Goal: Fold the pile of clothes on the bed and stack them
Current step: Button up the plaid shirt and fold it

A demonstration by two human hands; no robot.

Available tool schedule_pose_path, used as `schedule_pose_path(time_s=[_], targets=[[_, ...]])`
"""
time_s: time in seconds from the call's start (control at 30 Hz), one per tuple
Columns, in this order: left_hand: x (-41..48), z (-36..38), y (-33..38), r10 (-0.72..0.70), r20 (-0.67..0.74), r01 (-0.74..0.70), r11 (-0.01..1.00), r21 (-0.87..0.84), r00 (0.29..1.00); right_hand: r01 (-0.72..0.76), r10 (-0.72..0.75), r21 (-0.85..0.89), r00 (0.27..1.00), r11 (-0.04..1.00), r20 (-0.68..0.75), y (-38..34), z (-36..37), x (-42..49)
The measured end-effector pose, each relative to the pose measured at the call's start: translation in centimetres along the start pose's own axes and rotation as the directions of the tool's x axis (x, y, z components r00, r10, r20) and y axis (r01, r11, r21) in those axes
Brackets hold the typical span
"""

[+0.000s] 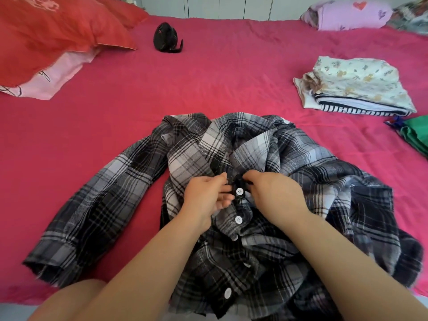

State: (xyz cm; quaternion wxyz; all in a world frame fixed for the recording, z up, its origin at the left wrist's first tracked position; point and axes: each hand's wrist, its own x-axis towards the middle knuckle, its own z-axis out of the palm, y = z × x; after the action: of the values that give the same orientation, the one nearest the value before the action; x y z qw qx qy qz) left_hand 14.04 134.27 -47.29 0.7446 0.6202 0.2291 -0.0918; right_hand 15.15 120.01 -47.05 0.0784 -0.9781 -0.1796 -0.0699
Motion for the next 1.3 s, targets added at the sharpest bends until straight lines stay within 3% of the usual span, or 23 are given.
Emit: schedule_pose_path(time_s=[0.2, 0.33, 0.53, 0.63, 0.83, 0.9, 0.97, 1.07, 1.17, 1.23, 1.3], targets=[[0.4, 0.8, -0.3, 0.016, -0.078, -0.024, 0.995, -0.097, 0.997, 0.0, 0.001, -0.034, 1.0, 0.999, 0.024, -0.2, 1.2, 0.5], [0.5, 1.3, -0.1, -0.02, -0.121, -0.014, 0.962, -0.271, 0.992, -0.018, 0.018, 0.032, 1.0, 0.999, -0.005, 0.0, 1.1, 0.5], [0.3, 1.8, 0.9, -0.097, -0.067, 0.056, 0.886, -0.461, 0.993, -0.072, 0.073, 0.079, 0.997, 0.994, -0.009, 0.2, 1.3, 0.6], [0.3, 2.2, 1.3, -0.057, -0.087, 0.017, 0.917, -0.399, 0.995, -0.099, 0.1, 0.12, 0.995, 0.988, 0.003, 0.4, 1.3, 0.9], [0.3, 2.3, 1.1, 0.207, -0.205, -0.225, 0.972, -0.068, 0.957, -0.131, 0.133, 0.252, 0.991, 0.959, 0.008, 0.7, 0.6, 1.1], [0.0, 2.1, 1.3, 0.289, -0.205, -0.286, 0.957, 0.042, 0.935, -0.182, 0.208, 0.398, 0.978, 0.899, -0.025, 0.8, -0.1, 1.4], [-0.3, 1.8, 1.5, 0.366, -0.191, -0.341, 0.928, 0.148, 0.911, -0.244, 0.323, 0.582, 0.946, 0.776, -0.034, 1.1, -1.1, 1.7], [-0.8, 1.4, 1.6, 0.482, -0.158, -0.431, 0.86, 0.275, 0.862, -0.282, 0.438, 0.865, 0.895, 0.415, 0.082, 1.5, -2.2, 1.9], [-1.1, 1.4, 1.4, 0.575, -0.1, -0.501, 0.776, 0.384, 0.812, -0.269, 0.393, 0.959, 0.894, 0.089, 0.215, 1.1, -2.7, 1.8], [-1.2, 1.5, 1.1, 0.602, -0.063, -0.526, 0.74, 0.42, 0.796, -0.266, 0.342, 0.962, 0.911, 0.058, 0.231, 0.6, -2.8, 1.7], [-1.3, 1.6, 1.0, 0.61, -0.032, -0.536, 0.718, 0.444, 0.792, -0.239, 0.316, 0.961, 0.93, 0.142, 0.185, 0.2, -2.9, 1.5]])
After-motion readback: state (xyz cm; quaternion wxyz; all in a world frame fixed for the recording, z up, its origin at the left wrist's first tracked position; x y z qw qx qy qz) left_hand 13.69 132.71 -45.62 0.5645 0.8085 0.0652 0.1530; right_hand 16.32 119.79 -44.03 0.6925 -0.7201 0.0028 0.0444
